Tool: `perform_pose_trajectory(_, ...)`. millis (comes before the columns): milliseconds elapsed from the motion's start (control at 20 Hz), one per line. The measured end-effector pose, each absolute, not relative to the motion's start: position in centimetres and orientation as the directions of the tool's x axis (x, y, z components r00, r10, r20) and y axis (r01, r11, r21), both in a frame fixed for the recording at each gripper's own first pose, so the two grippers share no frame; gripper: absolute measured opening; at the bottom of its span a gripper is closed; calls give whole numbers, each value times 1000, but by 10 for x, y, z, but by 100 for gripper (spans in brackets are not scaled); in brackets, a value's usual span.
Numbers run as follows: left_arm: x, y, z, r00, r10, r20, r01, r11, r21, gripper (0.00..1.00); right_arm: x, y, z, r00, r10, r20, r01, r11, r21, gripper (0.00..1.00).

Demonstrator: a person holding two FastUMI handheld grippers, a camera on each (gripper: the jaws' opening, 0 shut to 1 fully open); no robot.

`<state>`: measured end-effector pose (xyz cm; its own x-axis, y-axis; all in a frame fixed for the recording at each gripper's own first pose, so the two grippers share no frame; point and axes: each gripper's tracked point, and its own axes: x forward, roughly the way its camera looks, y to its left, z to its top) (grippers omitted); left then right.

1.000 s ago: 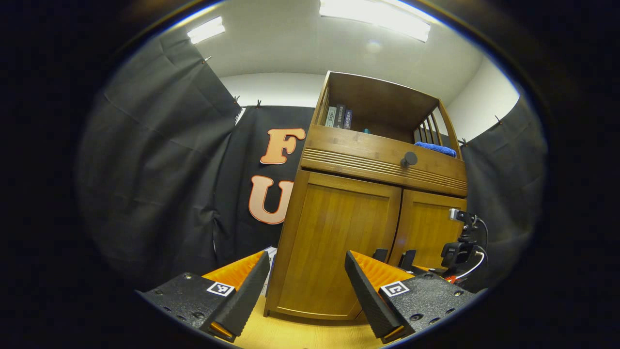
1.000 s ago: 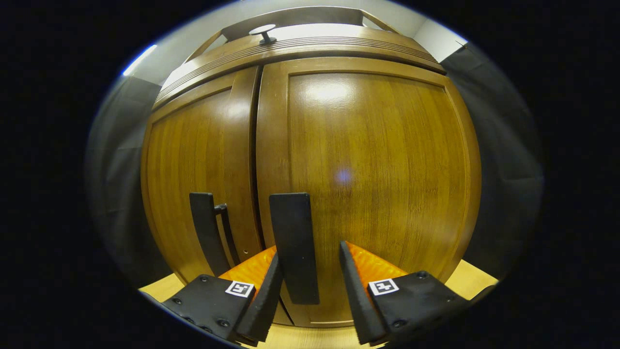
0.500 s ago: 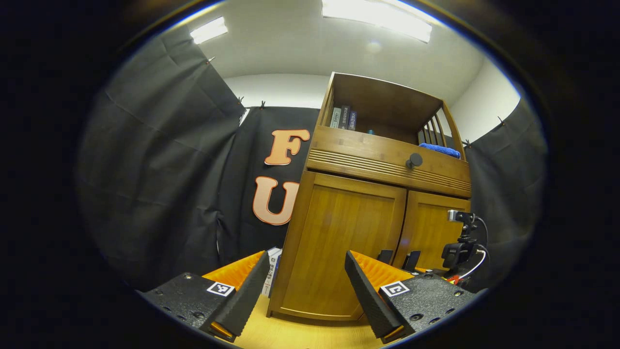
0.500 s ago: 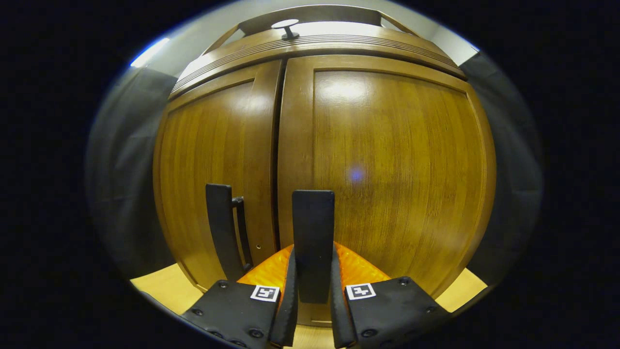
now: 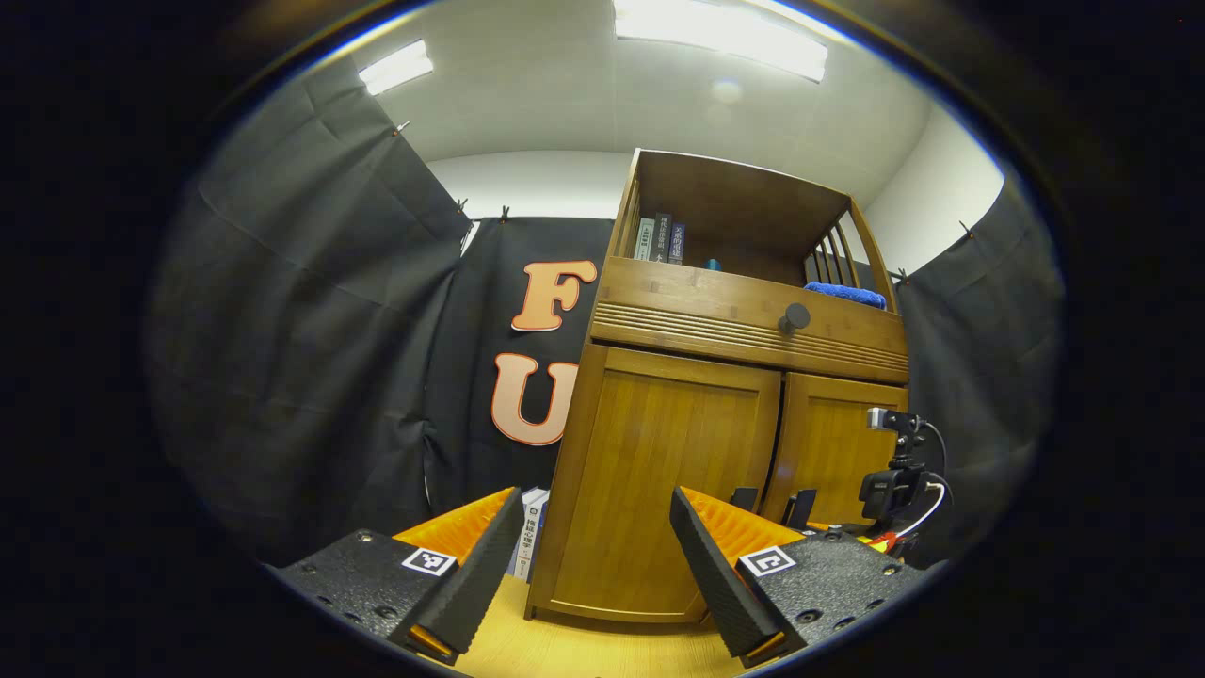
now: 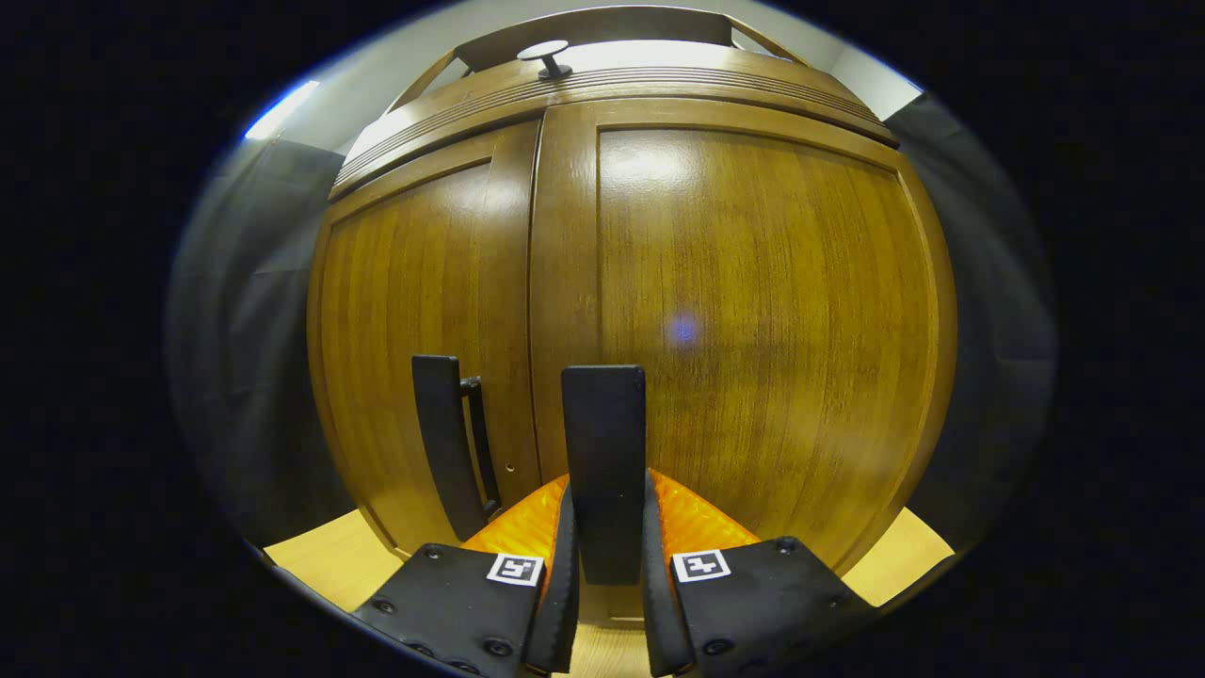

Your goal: Open the right door of the double-door shoe cabinet with the right hand, and open the left door with the left hand.

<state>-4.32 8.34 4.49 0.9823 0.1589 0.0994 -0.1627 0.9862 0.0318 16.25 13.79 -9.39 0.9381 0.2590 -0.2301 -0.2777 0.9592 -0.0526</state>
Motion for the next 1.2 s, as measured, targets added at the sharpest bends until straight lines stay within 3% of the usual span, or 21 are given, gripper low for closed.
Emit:
perform_pose_trajectory(50,-44,84,44,982,164,98,-168,985,33,98,160,138,-92,936,265,-230,-283,958,-50,41)
perform_pose_trajectory(100,-47,85,44,981,167,95,-171,985,34,98,159,138,-89,935,271,-230,-290,956,-50,32)
perform_pose_trajectory(350,-55,78,42,985,157,78,-160,987,31,94,144,132,-79,924,301,-235,-322,945,-55,41)
perform_pose_trajectory(600,-60,58,43,990,119,78,-122,992,36,94,128,119,-65,923,302,-239,-322,945,-48,32)
perform_pose_trajectory(700,-62,48,40,992,100,71,-103,994,32,94,116,108,-63,924,305,-231,-322,946,-41,37)
perform_pose_trajectory(750,-62,44,40,993,91,69,-93,995,28,91,111,104,-61,926,304,-226,-320,947,-37,33)
perform_pose_trajectory(800,-62,40,38,995,83,63,-84,996,23,95,104,98,-60,927,300,-223,-316,948,-35,34)
perform_pose_trajectory(950,-60,28,28,998,60,35,-60,998,12,92,89,79,-59,936,282,-211,-296,955,-35,37)
perform_pose_trajectory(1100,-56,21,18,999,44,22,-44,999,21,94,70,53,-50,947,260,-188,-269,963,-29,31)
perform_pose_trajectory(1200,-53,20,13,999,47,9,-48,998,46,94,61,40,-49,949,248,-193,-257,966,-22,36)
